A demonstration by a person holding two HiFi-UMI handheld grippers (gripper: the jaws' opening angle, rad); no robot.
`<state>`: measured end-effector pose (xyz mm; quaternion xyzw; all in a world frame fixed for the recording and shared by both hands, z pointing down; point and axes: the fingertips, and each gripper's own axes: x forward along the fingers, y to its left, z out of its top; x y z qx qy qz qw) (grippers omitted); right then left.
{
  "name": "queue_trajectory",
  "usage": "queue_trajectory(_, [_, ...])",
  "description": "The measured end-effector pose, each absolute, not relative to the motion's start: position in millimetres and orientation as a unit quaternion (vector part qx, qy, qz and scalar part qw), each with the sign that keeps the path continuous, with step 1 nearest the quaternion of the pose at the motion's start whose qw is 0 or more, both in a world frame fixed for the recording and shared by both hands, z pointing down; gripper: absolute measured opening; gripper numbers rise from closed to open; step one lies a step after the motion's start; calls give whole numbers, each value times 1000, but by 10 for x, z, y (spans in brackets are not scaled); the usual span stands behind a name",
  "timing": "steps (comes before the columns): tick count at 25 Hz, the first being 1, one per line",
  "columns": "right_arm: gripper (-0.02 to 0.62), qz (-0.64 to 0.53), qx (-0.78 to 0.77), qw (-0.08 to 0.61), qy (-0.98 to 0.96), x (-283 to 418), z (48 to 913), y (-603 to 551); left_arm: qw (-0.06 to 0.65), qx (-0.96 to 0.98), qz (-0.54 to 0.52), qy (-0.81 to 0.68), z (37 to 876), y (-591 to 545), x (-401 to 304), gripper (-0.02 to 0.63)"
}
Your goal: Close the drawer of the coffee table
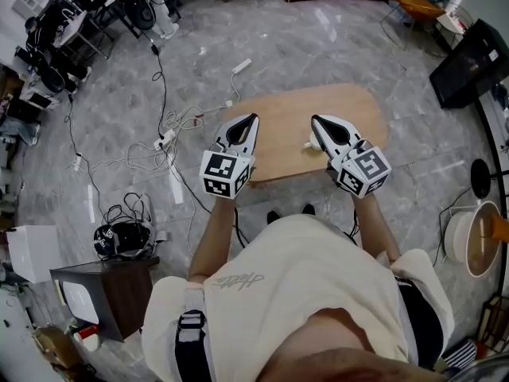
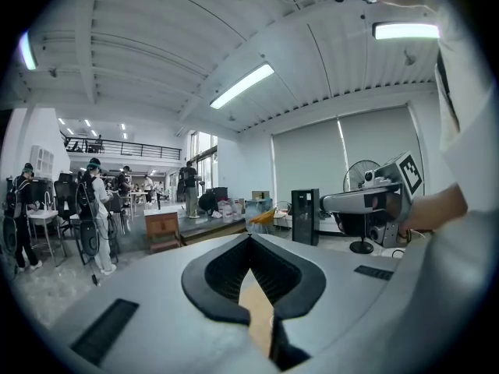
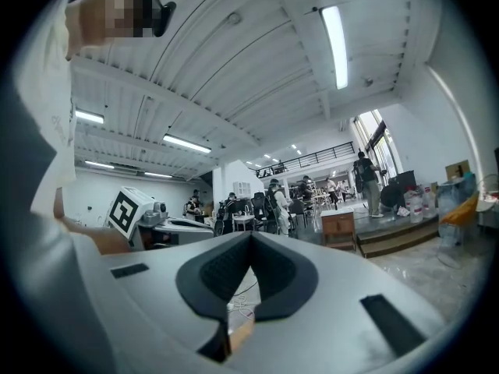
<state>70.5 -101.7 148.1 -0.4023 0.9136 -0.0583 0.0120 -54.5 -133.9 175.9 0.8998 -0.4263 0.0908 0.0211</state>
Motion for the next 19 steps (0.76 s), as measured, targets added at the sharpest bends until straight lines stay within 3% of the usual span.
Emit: queue_trajectory(19, [-6,-52,-409,4,911,857,1503,-1015,21,905,80,-418,1734,-1386,-404,5])
